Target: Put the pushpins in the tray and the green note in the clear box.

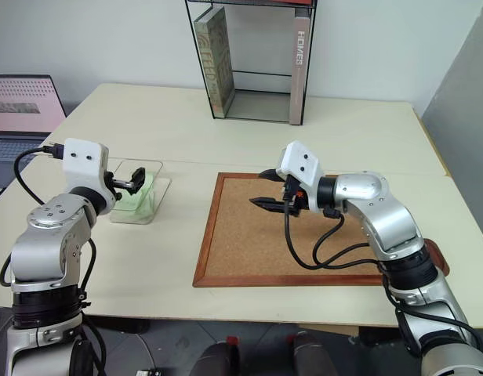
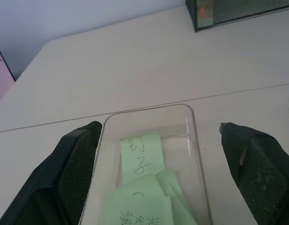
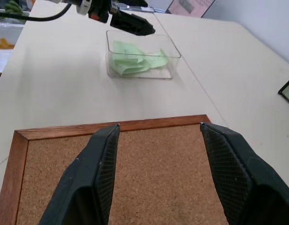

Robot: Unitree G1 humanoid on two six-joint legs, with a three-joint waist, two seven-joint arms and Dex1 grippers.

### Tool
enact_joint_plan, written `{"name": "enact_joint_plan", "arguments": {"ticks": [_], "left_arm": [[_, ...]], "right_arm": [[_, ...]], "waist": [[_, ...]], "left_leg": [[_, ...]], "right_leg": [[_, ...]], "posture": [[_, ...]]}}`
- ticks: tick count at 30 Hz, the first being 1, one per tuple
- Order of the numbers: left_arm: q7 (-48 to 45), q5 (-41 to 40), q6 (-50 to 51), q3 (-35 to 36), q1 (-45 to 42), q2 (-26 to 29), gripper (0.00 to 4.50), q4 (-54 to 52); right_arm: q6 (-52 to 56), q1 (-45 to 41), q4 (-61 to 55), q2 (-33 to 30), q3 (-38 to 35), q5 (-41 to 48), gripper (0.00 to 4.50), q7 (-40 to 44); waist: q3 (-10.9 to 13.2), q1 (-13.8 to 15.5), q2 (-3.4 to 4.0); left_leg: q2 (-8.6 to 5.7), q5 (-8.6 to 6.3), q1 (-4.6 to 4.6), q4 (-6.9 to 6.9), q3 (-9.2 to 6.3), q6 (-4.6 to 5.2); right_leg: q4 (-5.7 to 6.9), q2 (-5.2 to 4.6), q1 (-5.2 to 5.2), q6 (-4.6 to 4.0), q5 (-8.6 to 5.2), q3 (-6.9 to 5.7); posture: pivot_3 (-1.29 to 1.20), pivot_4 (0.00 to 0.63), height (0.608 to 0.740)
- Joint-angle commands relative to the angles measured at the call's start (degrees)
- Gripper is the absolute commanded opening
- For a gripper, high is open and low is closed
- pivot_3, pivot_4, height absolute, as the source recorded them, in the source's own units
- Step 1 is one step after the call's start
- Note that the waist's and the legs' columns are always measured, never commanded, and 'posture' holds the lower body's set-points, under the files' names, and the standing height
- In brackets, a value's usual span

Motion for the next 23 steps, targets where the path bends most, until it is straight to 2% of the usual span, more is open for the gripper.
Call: {"name": "enact_joint_plan", "arguments": {"ticks": [1,6,14,18,23], "left_arm": [[-2.7,-3.4,-2.2,-0.6,-3.2,-1.1,4.28,-3.4],[-9.5,-5.6,-5.8,-8.6,-4.3,-3.2,4.28,-5.1],[-20.0,-9.4,-9.7,-16.3,-3.7,-5.6,4.28,-3.2],[-22.2,-10.4,-10.6,-17.8,-4.5,-7.2,4.28,-1.9],[-23.8,-11.0,-11.6,-18.5,-3.5,-8.8,4.28,-2.0]], "right_arm": [[3.2,2.8,-6.4,-2.5,-6.5,4.2,2.9,-0.9],[7.2,10.7,-12.5,-5.1,-13.6,8.5,2.9,-3.7],[2.5,26.1,-18.3,-5.1,-17.6,7.3,2.9,-8.1],[0.1,28.8,-18.2,-4.9,-17.4,5.7,2.9,-10.2],[-2.5,27.6,-15.9,-4.7,-16.9,4.3,2.9,-11.7]], "waist": [[0.0,0.0,-0.01],[0.0,0.2,-0.01],[0.0,-0.6,0.0],[0.0,-0.9,0.0],[0.0,-1.0,0.0]], "left_leg": [[-0.01,0.0,-0.01,0.01,-0.01,0.0],[-0.04,0.0,0.01,-0.01,-0.01,0.0],[-0.01,0.0,0.11,0.0,0.09,0.0],[-0.01,0.01,0.21,0.05,0.11,0.01],[-0.02,0.01,0.19,0.09,0.17,0.01]], "right_leg": [[-0.01,0.0,0.02,0.0,0.0,0.0],[-0.06,0.0,0.08,0.05,-0.03,0.02],[0.01,0.03,0.09,0.22,-0.14,0.11],[0.04,0.05,0.18,0.23,-0.13,0.14],[0.0,0.04,0.19,0.25,-0.12,0.21]], "posture": [[0.0,0.15,0.74],[0.0,0.15,0.74],[0.0,0.15,0.74],[0.0,0.15,0.74],[0.0,0.15,0.74]]}}
